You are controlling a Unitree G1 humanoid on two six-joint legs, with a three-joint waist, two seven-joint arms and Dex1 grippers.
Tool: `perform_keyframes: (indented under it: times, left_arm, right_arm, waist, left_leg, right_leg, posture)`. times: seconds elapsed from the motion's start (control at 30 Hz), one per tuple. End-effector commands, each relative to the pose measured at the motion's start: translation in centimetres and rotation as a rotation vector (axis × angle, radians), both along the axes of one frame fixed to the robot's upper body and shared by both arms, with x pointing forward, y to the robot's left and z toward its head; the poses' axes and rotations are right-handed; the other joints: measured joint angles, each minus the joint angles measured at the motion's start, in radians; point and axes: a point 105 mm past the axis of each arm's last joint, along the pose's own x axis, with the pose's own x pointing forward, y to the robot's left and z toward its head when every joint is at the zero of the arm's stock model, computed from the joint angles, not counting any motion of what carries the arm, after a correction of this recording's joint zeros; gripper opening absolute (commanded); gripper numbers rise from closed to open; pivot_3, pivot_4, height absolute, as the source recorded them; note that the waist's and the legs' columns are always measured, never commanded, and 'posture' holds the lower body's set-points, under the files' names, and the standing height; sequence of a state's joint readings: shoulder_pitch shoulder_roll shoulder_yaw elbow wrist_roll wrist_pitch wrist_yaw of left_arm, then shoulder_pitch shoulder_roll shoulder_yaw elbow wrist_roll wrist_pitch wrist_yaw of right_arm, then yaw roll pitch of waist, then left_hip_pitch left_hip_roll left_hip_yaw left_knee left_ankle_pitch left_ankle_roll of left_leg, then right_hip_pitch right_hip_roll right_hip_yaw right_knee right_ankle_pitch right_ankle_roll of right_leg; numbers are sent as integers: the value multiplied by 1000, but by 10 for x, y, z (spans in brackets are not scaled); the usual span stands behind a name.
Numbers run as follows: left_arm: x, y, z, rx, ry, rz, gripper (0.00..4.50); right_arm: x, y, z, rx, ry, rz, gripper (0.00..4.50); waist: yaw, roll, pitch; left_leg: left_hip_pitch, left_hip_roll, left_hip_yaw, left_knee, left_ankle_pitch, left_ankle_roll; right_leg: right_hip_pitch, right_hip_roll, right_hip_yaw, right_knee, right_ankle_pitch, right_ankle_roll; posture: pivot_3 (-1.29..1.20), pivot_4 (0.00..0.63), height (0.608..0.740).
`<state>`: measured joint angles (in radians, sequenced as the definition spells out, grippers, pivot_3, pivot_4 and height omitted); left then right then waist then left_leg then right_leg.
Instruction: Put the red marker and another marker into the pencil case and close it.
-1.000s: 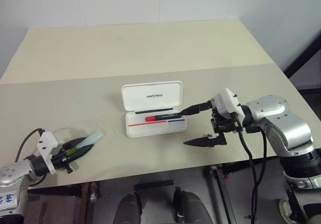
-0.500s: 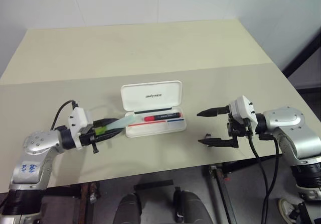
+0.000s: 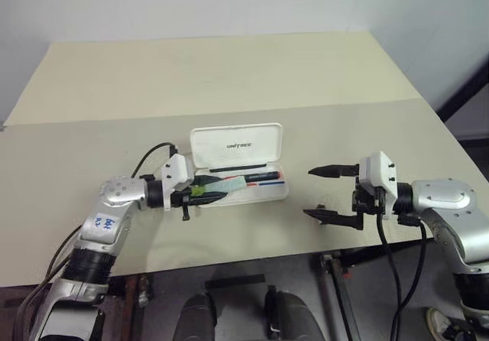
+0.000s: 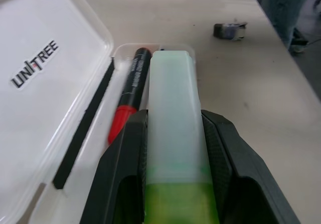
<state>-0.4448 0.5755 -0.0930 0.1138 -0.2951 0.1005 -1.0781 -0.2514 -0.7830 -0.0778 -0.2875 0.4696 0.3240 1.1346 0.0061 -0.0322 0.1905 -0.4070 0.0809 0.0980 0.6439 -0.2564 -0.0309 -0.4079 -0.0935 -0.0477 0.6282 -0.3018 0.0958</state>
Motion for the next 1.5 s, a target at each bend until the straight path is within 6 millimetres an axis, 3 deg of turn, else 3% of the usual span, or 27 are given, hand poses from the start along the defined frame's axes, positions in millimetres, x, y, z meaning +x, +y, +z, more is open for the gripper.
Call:
perform_keyframes:
  times: [0.03,0.5,0.53,0.8,1.07,1.23,1.37,1.5]
  left_arm:
    - [4,-8,4,1,-42,-35,1144]
    - [10,-25,-9,21,12,-104,1144]
    - [10,-26,-9,16,20,-97,1891]
    - [12,-31,-3,-27,5,-106,4452]
    - [-1,-30,8,-61,-12,-149,4452]
    - [-16,-20,18,-84,-39,-169,4452]
    - [-27,-9,23,-92,-53,-164,4452]
    - [-32,1,22,-85,-46,-150,4452]
  right_arm:
    - [-6,0,14,24,-51,-16,4500]
    - [-13,1,13,37,-53,-51,4500]
    - [-13,1,13,40,-53,-53,4500]
    - [-14,-1,7,50,-51,-57,4500]
    - [-13,-4,6,68,-43,-63,4500]
    - [-13,-13,0,150,15,-216,4500]
    - [-27,-26,-25,135,103,-427,4500]
    - [-43,-21,-45,134,180,-534,4500]
  waist:
    - [3,0,0]
    - [17,0,0]
    - [17,0,0]
    - [18,0,0]
    - [18,0,0]
    - [17,0,0]
    - [21,0,0]
    - [17,0,0]
  left_leg:
    - [0,0,0,1,-1,1]
    - [-1,0,0,4,-2,2]
    - [-1,0,0,4,-2,2]
    - [0,0,0,4,-2,2]
    - [0,0,0,4,-2,2]
    - [0,0,0,4,-2,2]
    - [-1,0,-1,4,-2,2]
    - [0,0,-1,4,-2,2]
  right_leg:
    - [0,0,0,0,0,0]
    - [1,0,0,0,0,1]
    - [1,0,0,0,0,1]
    - [2,0,0,0,1,1]
    - [2,0,0,0,1,2]
    - [2,0,0,0,1,1]
    - [2,0,0,0,0,1]
    - [3,0,0,0,0,1]
  posture:
    - [0,150,740]
    - [0,150,740]
    - [0,150,740]
    - [0,150,740]
    - [0,150,740]
    - [0,150,740]
    - [0,150,740]
    - [0,150,740]
